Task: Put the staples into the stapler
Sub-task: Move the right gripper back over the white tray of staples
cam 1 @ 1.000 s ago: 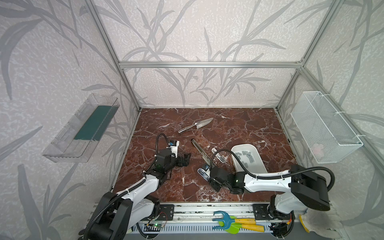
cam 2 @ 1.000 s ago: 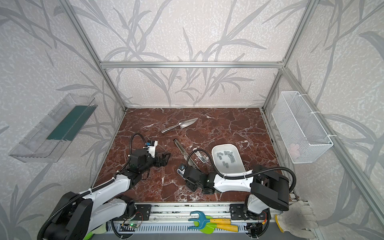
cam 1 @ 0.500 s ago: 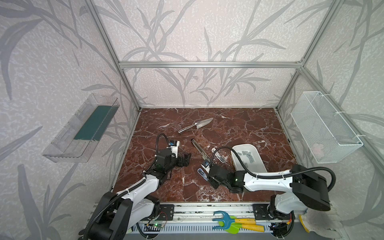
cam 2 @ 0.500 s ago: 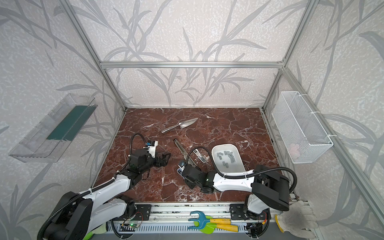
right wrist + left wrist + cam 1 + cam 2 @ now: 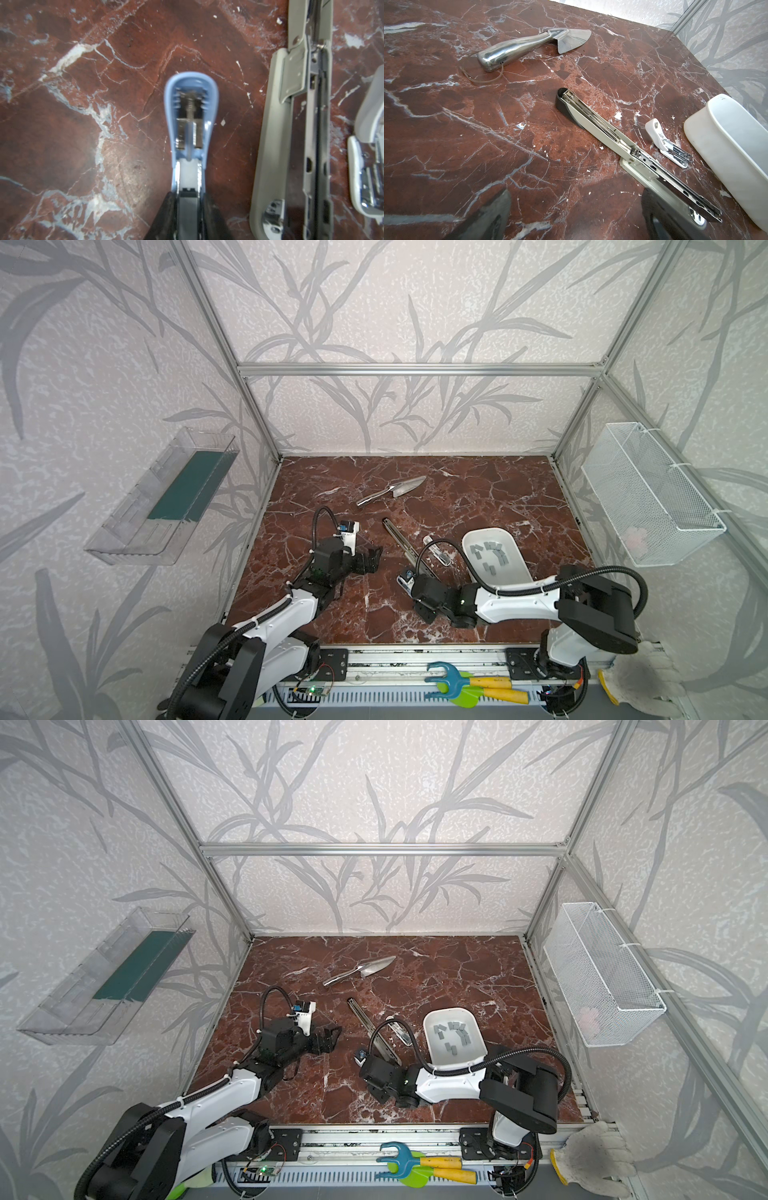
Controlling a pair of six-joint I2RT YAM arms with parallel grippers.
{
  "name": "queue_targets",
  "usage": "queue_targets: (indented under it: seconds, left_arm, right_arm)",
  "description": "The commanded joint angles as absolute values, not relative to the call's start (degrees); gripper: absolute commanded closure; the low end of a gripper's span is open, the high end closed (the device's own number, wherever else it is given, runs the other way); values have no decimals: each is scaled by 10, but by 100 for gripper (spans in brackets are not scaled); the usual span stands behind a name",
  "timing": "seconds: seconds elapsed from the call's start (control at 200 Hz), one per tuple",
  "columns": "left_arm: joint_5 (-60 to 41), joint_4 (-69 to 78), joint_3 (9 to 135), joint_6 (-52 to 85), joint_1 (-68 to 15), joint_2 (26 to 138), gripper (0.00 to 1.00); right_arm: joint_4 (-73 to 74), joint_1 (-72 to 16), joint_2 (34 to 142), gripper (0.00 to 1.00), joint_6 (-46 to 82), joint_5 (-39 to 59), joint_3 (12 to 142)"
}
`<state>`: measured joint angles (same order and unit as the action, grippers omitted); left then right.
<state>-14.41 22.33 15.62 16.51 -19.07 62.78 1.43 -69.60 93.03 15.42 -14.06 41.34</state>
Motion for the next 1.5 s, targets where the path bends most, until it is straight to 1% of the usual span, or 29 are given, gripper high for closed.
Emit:
queue_targets:
  seconds: [0.0,0.065,0.2,0.42,0.61,0.645,0.695,0.785,0.9,0.965,1.105,1.234,1.324,1.424,1.444,1.499]
  left_arm:
    - [-135,231,170,162,-194,629,2]
    - [-135,231,170,162,-194,629,2]
    - [-135,232,169,161,-194,629,2]
    - [-130,232,167,161,-195,624,2]
    - [-104,226,164,167,-195,613,1]
    - [-97,223,164,168,-195,612,2]
    - [-87,223,164,170,-195,610,2]
    - [-73,224,164,173,-196,611,2]
    - [-65,225,166,173,-196,615,2]
    - [-64,223,169,174,-195,618,2]
    - [-60,219,171,174,-196,620,2]
    - [-67,221,169,172,-195,616,2]
    - [-65,226,165,172,-195,612,2]
    - [-53,245,162,168,-196,615,1]
    - [-49,248,162,168,-195,617,1]
    - [-44,248,168,166,-195,626,1]
  right_arm:
    - [15,-703,947,79,164,-132,428]
    - [21,-702,954,83,167,-128,436]
    - [30,-703,975,87,174,-120,463]
    - [32,-703,1037,87,195,-113,526]
    - [10,-702,1072,87,214,-138,569]
    - [2,-703,1076,85,215,-142,575]
    - [-5,-702,1078,77,217,-148,581]
    - [-21,-702,1072,72,216,-150,594]
    - [-28,-702,1047,67,214,-147,602]
    - [-36,-702,1026,61,212,-150,608]
    - [-66,-702,982,56,201,-184,615]
    - [-91,-686,897,54,185,-245,594]
    - [-99,-648,835,54,189,-275,557]
    - [-95,-592,766,56,222,-324,494]
    - [-102,-561,749,56,232,-324,479]
    - [-121,-516,723,58,260,-323,456]
